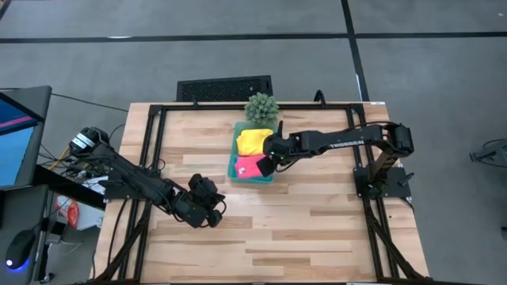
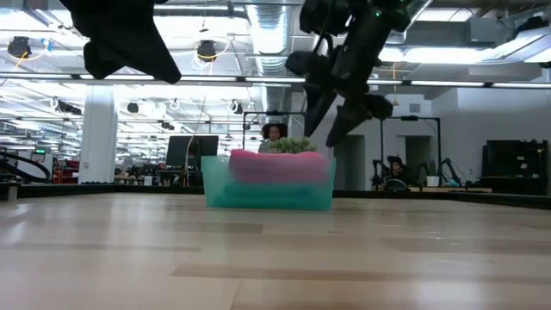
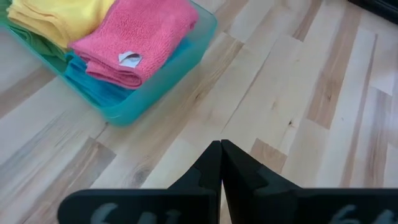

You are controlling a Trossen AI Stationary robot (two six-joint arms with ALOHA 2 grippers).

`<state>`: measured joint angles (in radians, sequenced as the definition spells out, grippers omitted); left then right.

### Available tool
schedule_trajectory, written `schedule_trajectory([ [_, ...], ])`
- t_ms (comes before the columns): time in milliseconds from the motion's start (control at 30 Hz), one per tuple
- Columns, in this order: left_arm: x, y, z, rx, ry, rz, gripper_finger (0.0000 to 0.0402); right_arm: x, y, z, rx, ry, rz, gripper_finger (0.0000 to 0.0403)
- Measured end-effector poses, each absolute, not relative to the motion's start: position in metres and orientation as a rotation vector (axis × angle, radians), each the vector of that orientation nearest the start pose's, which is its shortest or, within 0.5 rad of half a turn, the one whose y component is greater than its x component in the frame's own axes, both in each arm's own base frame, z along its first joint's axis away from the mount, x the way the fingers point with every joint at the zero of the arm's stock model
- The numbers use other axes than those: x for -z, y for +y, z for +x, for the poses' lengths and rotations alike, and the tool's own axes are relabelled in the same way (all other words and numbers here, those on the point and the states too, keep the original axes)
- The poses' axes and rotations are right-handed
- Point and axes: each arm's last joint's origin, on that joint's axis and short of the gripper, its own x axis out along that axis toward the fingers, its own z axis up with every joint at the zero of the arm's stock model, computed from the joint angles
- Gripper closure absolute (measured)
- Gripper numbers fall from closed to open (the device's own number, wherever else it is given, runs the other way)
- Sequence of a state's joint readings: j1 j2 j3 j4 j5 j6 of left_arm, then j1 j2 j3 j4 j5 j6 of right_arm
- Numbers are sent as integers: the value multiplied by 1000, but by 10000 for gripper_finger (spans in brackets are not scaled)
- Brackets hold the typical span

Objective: Fold microfiber towels
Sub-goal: Return to Home Position

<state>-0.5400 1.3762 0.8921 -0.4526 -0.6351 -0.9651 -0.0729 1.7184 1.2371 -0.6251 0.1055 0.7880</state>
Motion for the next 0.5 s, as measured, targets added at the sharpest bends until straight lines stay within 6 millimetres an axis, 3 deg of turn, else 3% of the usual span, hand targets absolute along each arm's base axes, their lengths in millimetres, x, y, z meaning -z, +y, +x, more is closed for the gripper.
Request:
schedule_trajectory([
  [100,-230,-120,241,-467,607,-427,402,-228,-22,345,593,977,640,155],
  [200,-247,-111,239,-466,529,-475,402,-257,-15,338,517,879,631,157],
  [333,-304,-90,219,-402,399,-436,401,-310,-9,305,417,745,593,158],
  [500,-387,-54,162,-305,143,-313,401,-381,-9,237,306,482,529,158],
])
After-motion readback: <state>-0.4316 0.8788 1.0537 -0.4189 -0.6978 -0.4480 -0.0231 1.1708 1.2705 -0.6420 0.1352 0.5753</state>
